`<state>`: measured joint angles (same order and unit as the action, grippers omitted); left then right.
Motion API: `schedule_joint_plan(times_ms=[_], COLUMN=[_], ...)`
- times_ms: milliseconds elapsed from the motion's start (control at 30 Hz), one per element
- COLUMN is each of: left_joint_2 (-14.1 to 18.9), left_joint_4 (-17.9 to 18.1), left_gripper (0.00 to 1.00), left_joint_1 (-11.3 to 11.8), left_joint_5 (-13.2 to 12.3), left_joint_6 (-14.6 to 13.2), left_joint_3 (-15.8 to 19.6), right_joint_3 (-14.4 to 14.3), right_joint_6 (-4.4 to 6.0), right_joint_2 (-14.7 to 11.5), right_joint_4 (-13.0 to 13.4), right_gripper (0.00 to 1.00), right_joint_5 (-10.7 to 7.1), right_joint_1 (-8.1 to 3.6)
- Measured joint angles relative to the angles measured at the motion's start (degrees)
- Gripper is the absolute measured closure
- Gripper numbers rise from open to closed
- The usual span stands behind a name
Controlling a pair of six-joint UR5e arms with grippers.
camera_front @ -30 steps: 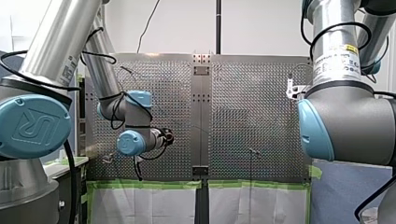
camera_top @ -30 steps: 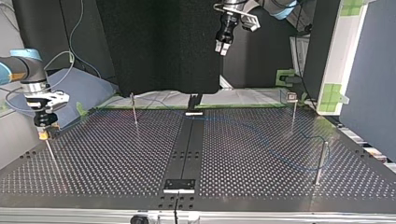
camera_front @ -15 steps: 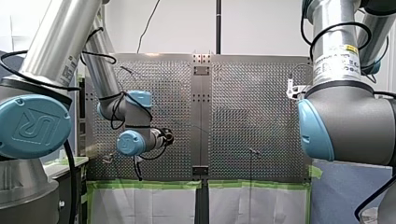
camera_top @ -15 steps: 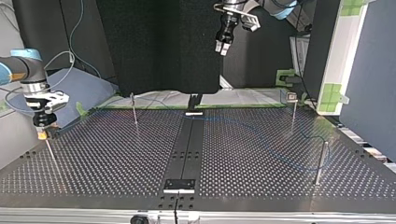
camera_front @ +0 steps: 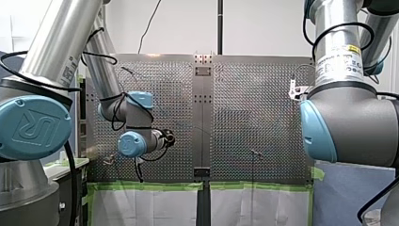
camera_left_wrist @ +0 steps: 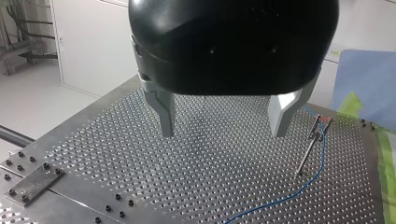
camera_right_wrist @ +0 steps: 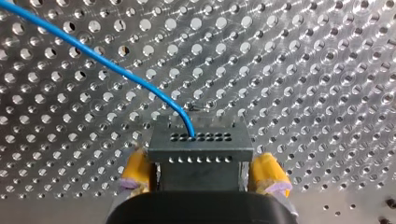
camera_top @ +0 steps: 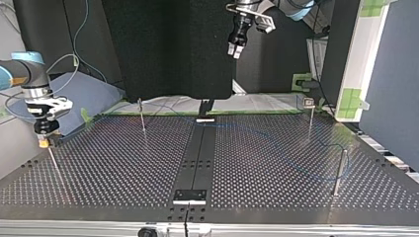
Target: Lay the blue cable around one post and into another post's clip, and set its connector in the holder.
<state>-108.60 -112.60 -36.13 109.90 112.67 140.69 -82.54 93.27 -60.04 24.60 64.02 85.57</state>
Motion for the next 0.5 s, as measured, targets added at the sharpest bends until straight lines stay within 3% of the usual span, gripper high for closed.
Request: schedule_joint_plan(times_ms=[500], left_joint_2=[0.0], left_joint_4=[0.0], left_gripper=[0.00], left_joint_1=[0.0], left_joint_5=[0.0], left_joint_6=[0.0], left_joint_3=[0.0], right_joint_3=[0.0], right_joint_6=[0.00], right_joint_2=[0.0], right_joint_4=[-0.2], right_gripper=[0.00], right_joint_5=[2.02], right_joint_1=[-0.15])
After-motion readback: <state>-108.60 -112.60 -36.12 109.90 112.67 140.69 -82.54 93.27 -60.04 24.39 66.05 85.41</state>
